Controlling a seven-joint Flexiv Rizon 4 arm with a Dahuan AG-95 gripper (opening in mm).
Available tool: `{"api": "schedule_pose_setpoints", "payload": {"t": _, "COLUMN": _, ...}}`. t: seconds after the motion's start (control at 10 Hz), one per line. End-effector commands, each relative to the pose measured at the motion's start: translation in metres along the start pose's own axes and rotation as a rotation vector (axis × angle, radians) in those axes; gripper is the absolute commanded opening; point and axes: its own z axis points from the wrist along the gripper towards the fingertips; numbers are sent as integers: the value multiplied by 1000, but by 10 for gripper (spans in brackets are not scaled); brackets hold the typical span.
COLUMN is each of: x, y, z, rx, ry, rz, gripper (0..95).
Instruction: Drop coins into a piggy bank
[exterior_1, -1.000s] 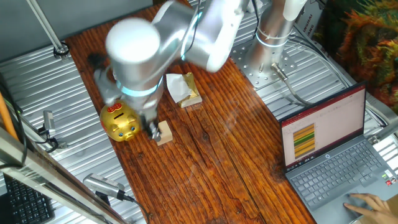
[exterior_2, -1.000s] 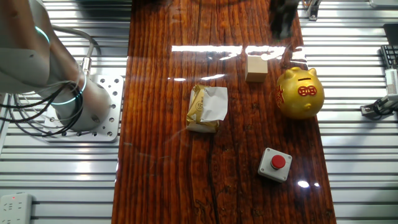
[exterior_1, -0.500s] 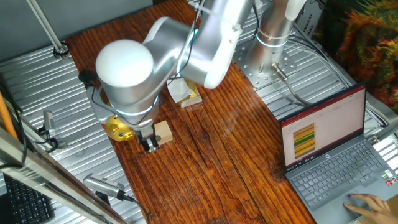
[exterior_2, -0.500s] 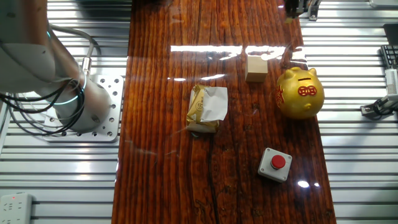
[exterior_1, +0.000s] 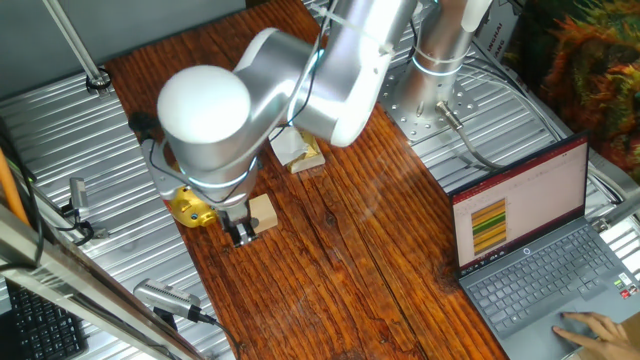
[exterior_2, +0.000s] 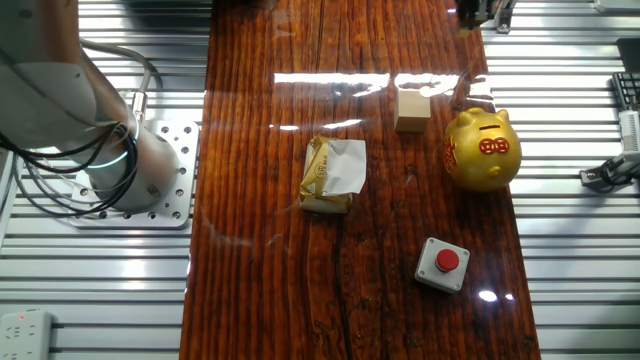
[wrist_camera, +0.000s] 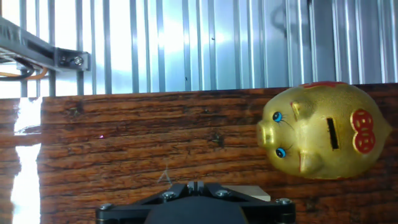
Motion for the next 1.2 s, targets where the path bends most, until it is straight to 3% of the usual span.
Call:
{"api": "schedule_pose_setpoints", "payload": {"t": 0.1, "x": 6, "y": -10, "z": 28, "rx": 0, "ry": -9, "rz": -2, "gripper": 0}}
{"api": "schedule_pose_setpoints", "payload": {"t": 0.3, "x": 12, "y": -18, "z": 44, "rx": 2, "ry": -11, "rz": -3, "gripper": 0}}
{"api": "schedule_pose_setpoints", "payload": {"t": 0.5, "x": 13, "y": -20, "z": 47, "rx": 13, "ry": 3, "rz": 0, "gripper": 0}}
{"api": "schedule_pose_setpoints", "payload": {"t": 0.8, "x": 20, "y": -28, "z": 57, "rx": 13, "ry": 0, "rz": -1, "gripper": 0}}
{"api": "schedule_pose_setpoints", "payload": {"t": 1.2, "x": 21, "y": -28, "z": 57, "rx": 17, "ry": 4, "rz": -5, "gripper": 0}}
